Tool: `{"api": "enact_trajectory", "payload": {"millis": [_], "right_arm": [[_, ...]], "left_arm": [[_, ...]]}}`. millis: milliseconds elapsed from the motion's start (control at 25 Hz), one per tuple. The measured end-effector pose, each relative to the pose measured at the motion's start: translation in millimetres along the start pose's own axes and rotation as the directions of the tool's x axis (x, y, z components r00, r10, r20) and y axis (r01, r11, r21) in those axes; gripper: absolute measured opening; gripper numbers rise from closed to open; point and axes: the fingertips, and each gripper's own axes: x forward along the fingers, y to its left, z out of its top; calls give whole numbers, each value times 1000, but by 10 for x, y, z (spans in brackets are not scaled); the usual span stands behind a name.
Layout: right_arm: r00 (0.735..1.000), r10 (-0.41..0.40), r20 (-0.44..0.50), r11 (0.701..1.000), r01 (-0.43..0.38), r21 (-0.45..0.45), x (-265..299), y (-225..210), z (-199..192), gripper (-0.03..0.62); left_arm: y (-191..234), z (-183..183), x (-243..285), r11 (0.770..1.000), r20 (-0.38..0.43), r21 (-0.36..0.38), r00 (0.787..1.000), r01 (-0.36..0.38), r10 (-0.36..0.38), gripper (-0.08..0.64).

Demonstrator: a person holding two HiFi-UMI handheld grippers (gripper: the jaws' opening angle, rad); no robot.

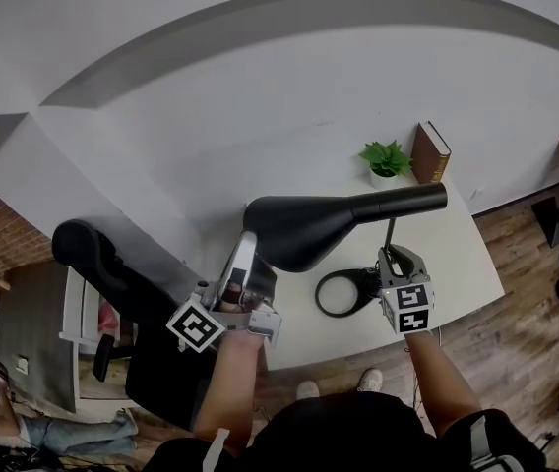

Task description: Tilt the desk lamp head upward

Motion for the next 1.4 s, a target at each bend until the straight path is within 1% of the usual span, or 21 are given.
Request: {"api": "enact_trajectory", "payload": {"millis": [120,240,400,520,640,800,1000,1160,1200,1280,1320,1360,1400], "right_arm": [[1000,-5,0,999,5,-53,-6,15,-2,39],[1000,-7,0,998,7,-66,-11,17,-12,40],[1000,-17,-7,997,16,-73,-9,24,-14,38],[1000,-22,-13,996,21,-92,-3,30,-12,40],[999,-30,-16,993,28,-116,0,38,-15,41],[999,-36,-18,988,33,-151,-2,48,-3,43],[999,-39,-16,982,35,-187,-10,43,21,44],[998,-37,-44,965,24,-262,1,39,2,58],[998,-27,-51,963,12,-271,2,45,-3,60],[998,-3,-55,967,-11,-256,-9,57,-2,72],[999,7,-47,972,-17,-234,-22,52,17,133],[999,14,-34,979,-21,-205,-41,43,48,158],[1000,21,-19,984,-24,-176,-71,39,86,160]], "left_arm": [[-138,84,78,998,-2,64,1000,6,-6,54],[-298,159,209,992,-12,126,1000,23,-21,55],[-540,248,425,971,-56,236,998,50,-38,61],[-699,275,578,952,-90,295,995,78,-54,67],[-819,281,693,942,-109,319,991,107,-75,69],[-924,282,784,934,-113,333,989,132,-99,71],[-927,285,773,937,-101,324,990,130,-102,71],[-864,286,740,940,-88,323,993,106,-82,78],[-860,294,727,936,-79,340,994,97,-75,83],[-869,327,690,914,-56,398,997,72,-54,108],[-873,344,669,903,-47,425,998,61,-46,158],[-873,356,644,896,-42,441,998,55,-41,195],[-869,364,613,892,-39,449,999,51,-38,212]]}}
